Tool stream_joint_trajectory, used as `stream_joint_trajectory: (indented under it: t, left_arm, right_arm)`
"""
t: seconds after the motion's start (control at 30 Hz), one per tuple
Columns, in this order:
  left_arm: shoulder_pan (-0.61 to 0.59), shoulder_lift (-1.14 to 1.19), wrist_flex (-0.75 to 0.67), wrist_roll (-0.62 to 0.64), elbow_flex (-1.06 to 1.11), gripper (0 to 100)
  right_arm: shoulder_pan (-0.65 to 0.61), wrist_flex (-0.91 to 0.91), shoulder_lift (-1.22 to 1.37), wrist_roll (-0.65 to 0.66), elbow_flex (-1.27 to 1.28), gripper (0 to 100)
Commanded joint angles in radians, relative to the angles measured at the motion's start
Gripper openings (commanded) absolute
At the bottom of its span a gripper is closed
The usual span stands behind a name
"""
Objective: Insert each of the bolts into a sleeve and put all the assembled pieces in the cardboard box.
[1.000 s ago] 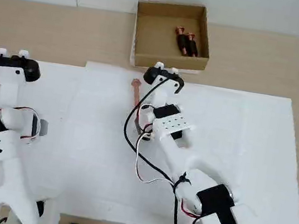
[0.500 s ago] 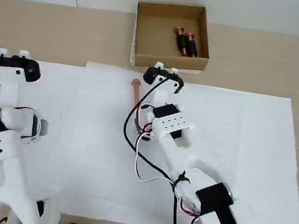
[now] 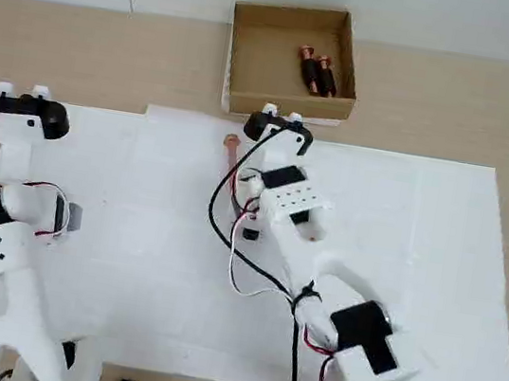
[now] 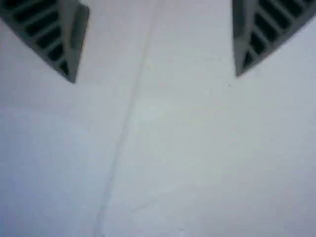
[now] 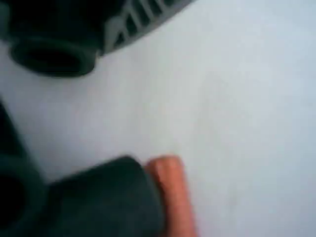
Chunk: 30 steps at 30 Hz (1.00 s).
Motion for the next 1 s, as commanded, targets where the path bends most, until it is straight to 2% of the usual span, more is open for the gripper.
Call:
stream_joint_trajectory:
  t: [0.0, 0.2, 0.3, 0.63, 0.97]
  left_arm:
    - [0.0, -0.006, -0.021, -0.008, -0.007, 20]
    - [0.0, -0.006, -0.015, -0.008, -0.005, 20]
    - [0.0, -0.006, -0.015, -0.008, -0.004, 20]
    - [0.0, -0.006, -0.015, -0.008, -0.004, 20]
    - [0.0, -0.006, -0.015, -0.008, -0.004, 20]
  right_arm:
    - [0.007, 0.226, -0.007, 0.063, -0.163, 0.4]
    - [0.053, 0.581, -0.007, 0.117, -0.477, 0.4]
    - [0.11, 0.685, -0.007, 0.144, -0.575, 0.4]
    - [0.449, 0.684, 0.004, 0.264, -0.551, 0.4]
    - [0.472, 0.504, 0.005, 0.295, -0.279, 0.4]
